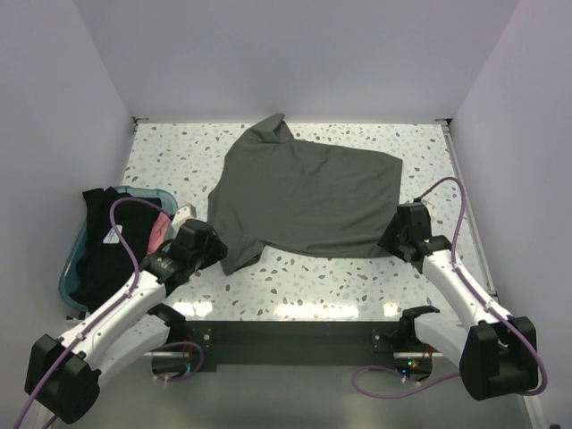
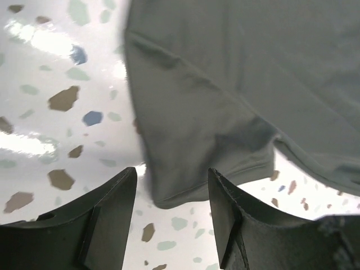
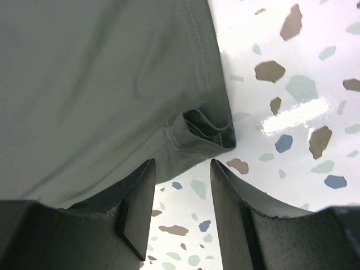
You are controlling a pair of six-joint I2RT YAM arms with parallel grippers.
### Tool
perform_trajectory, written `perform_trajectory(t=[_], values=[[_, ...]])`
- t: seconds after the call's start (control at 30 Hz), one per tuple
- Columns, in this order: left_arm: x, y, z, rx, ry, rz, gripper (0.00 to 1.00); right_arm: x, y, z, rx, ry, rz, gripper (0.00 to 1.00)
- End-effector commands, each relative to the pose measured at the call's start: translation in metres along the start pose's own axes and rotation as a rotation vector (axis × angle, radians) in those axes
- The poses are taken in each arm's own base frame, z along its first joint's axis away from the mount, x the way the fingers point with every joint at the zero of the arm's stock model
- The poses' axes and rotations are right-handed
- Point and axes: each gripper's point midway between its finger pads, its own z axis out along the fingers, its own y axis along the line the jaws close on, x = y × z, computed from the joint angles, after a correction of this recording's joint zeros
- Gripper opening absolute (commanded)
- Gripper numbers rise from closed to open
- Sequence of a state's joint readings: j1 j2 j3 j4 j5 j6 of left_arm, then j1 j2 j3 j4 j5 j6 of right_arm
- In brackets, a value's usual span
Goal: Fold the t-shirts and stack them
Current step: Fold the tshirt
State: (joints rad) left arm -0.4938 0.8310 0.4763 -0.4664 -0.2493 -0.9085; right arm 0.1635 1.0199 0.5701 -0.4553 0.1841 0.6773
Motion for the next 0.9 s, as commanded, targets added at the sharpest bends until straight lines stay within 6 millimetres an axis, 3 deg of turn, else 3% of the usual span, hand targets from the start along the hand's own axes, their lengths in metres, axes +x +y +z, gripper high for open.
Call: perform_trajectory(t=[0.0, 0.4, 0.67, 0.87], values=[[-0.003, 0.024, -0.004, -0.137, -0.028, -0.048, 0.58, 0.0, -0.005, -0.001, 0.02, -0.017, 0.005, 0.47], [0.041, 0.035, 0.014, -0.128, 0.099, -0.081, 0.55, -0.001, -0.02, 0.003, 0.102, -0.036, 0.016, 0.44], [0.048, 0.03, 0.022, -0.075, 0.112, -0.056, 0.56, -0.015, 0.005, 0.016, 0.042, -0.042, 0.036, 0.45], [0.054, 0.026, 0.027, -0.029, 0.123, -0.04, 0.56, -0.015, 0.006, 0.025, 0.047, -0.036, 0.039, 0.45]])
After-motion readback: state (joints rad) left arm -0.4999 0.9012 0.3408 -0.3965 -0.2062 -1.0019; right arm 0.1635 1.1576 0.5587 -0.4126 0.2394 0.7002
